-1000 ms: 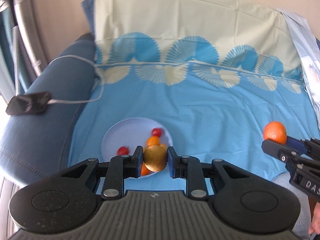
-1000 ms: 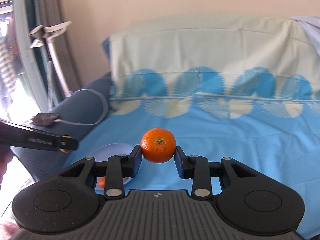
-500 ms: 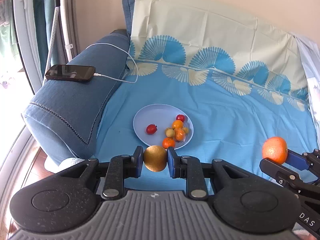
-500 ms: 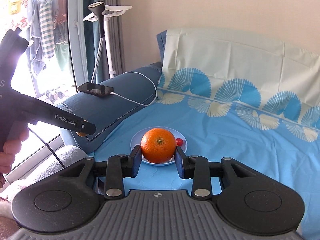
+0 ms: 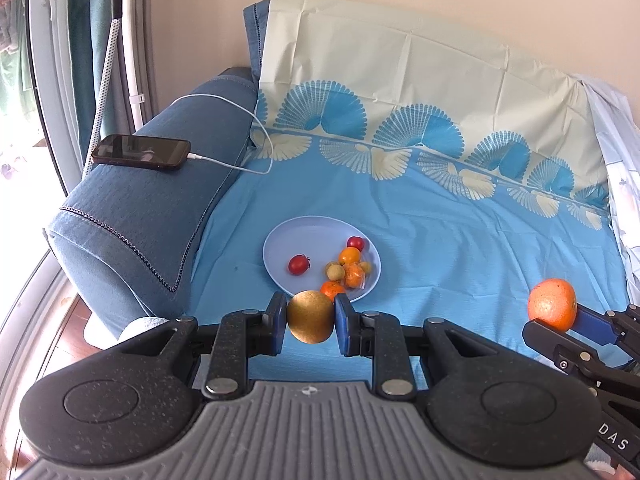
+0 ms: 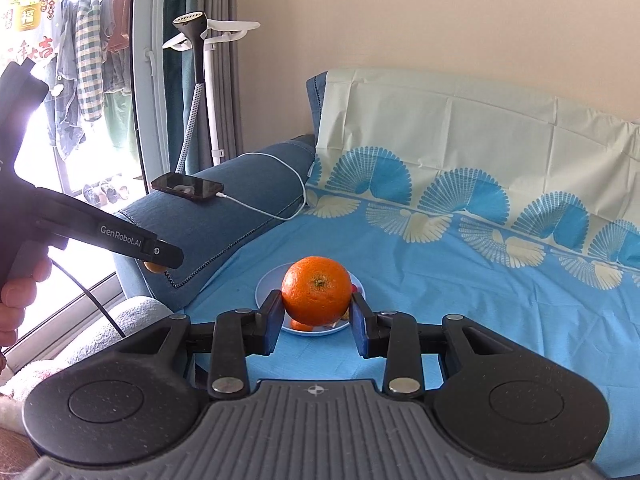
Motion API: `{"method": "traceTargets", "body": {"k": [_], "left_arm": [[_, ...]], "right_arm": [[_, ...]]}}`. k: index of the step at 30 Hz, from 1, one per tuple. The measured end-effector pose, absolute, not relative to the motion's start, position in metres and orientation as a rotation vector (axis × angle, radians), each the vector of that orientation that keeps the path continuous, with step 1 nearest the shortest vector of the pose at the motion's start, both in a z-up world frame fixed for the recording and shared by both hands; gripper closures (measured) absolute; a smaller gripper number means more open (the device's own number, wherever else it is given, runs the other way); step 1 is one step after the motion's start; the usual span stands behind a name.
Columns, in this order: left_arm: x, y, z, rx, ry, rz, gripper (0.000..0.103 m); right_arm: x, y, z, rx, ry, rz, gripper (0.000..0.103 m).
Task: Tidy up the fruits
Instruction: 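Carry the yellow-brown fruit and mandarin over the blue plate with both grippers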
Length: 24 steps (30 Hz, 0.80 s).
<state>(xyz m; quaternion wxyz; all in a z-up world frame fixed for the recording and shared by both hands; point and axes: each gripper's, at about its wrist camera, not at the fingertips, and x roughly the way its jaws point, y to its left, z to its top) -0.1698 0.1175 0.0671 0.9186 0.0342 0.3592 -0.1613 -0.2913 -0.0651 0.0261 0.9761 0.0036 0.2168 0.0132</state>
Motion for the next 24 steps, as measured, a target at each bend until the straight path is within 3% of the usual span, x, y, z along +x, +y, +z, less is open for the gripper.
{"method": "traceTargets", "body": {"k": [24], "left_arm": [[-0.101, 0.113, 0.033, 0.060, 0.859, -0.292, 0.075]], "right_arm": [[-0.227, -0.070, 0.003, 0.016, 0.579, 0.027, 0.066]]}}
